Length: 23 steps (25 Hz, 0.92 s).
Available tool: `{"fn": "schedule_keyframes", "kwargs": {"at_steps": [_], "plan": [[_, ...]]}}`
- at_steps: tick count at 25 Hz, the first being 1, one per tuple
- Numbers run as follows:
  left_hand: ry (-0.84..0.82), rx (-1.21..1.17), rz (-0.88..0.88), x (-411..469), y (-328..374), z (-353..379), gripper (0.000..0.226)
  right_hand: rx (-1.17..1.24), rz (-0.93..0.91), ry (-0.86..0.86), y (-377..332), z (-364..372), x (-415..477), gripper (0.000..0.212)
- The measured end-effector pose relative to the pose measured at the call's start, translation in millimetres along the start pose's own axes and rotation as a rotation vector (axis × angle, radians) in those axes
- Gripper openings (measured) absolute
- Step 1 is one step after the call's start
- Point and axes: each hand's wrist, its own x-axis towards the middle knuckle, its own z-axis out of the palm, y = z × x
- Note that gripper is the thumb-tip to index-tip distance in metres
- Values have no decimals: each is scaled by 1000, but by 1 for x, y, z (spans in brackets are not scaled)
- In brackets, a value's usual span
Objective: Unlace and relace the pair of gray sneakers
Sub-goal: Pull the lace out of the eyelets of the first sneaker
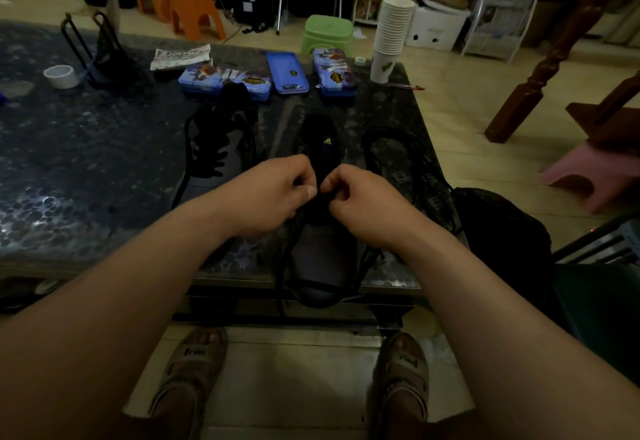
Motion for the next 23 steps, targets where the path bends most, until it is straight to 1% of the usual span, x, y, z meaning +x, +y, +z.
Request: {"fn": "schedule_keyframes", "kwargs": {"at_steps": [5, 8, 9, 12, 13, 14, 15, 16, 17, 18, 19, 21, 22, 23], "plan": [[-81, 85, -7, 2, 5, -6, 11, -50, -27, 40, 0, 5, -2, 28], [-104, 50, -35, 0, -2, -8, 5, -56, -68, 43, 1, 4, -5, 25], [-106, -25, -62, -1, -1, -5, 4, -70, -87, 42, 2, 3, -5, 23], [-147, -396, -197, 3, 2, 3, 6, -119, -123, 60, 5, 9, -4, 23], [-178, -449, -219, 4, 3, 2, 7, -133, -125, 84, 4, 13, -3, 24], [-205, -411, -220, 6, 4, -1, 8, -148, -120, 111, 4, 18, -3, 25], [-219, -283, -210, 7, 4, -4, 9, -159, -110, 133, 3, 21, -3, 27], [-204, -97, -187, 7, 3, -7, 10, -156, -104, 147, 3, 23, -5, 28], [-140, 73, -154, 6, 2, -6, 12, -138, -105, 155, 3, 24, -6, 29], [-35, 187, -110, 5, -3, -3, 13, -114, -113, 161, 4, 24, -8, 31], [89, 237, -67, 3, -6, 3, 11, -87, -115, 164, 4, 24, -9, 33], [334, 196, -25, -1, -16, 17, 9, 10, -33, 165, 4, 22, -8, 35], [407, 110, -34, -2, -20, 22, 13, 83, 43, 168, 4, 20, -6, 35], [425, -18, -69, -2, -22, 27, 17, 145, 126, 178, 4, 19, -2, 36]]}}
